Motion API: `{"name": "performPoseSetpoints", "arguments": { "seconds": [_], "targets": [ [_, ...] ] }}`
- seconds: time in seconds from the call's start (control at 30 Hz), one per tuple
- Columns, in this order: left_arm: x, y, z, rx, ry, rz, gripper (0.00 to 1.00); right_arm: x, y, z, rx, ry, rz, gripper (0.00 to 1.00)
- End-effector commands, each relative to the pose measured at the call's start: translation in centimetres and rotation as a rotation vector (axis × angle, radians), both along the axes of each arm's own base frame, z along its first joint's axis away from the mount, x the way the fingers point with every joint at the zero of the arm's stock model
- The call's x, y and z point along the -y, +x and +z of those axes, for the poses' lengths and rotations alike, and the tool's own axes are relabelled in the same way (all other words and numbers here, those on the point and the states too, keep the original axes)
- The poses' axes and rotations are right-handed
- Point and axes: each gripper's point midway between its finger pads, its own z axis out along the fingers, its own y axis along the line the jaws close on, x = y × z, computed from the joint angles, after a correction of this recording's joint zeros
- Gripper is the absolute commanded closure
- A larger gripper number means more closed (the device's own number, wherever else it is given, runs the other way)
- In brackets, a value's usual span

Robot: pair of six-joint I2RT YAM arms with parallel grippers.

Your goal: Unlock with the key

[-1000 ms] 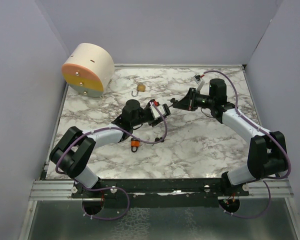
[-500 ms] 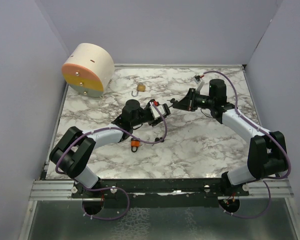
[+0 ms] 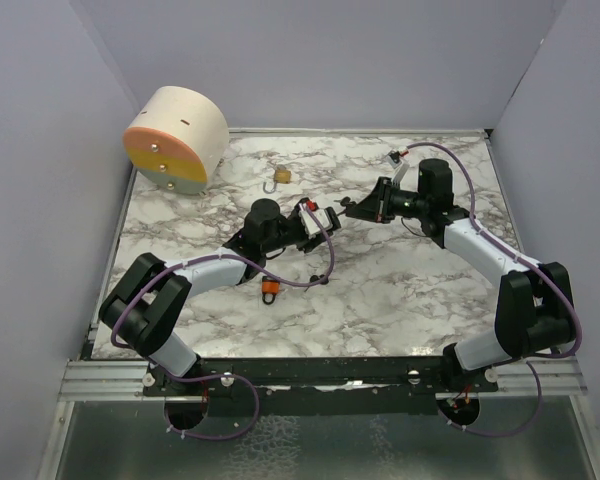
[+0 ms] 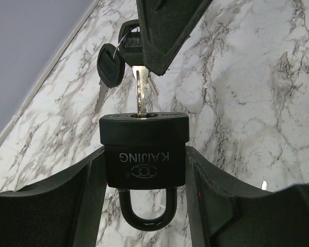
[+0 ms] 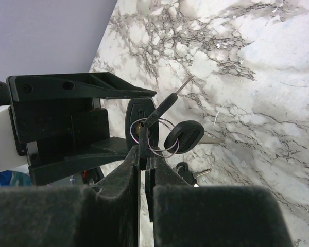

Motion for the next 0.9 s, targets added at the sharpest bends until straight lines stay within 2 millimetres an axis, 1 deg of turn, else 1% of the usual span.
{"name": "performPoseSetpoints", "arguments": {
  "seconds": [0.0,0.3,0.43,0.77,0.87],
  "targets": [
    [1.5,1.1,6.7,0.155,-0.130,-0.013,1.00,-0.3,-0.3,0.7,0.042,0.001,0.002,0.99],
    [1.9,1.4,6.6,0.150,-0.130,-0.015,1.00,-0.5,-0.6,0.9,0.048,0.002,0.012,0.99],
    [2.1,1.7,6.8,0.155,-0.132,-0.016,1.00,-0.5,-0.7,0.6,0.042,-0.004,0.012,0.99],
    [2.2,2.7,8.6,0.176,-0.159,0.044,1.00,-0.6,-0.6,0.0,0.028,-0.028,0.010,0.99],
    [2.3,2.9,8.6,0.160,-0.148,0.066,1.00,-0.9,-0.5,-0.2,0.023,-0.043,0.021,0.99]
  ]
}}
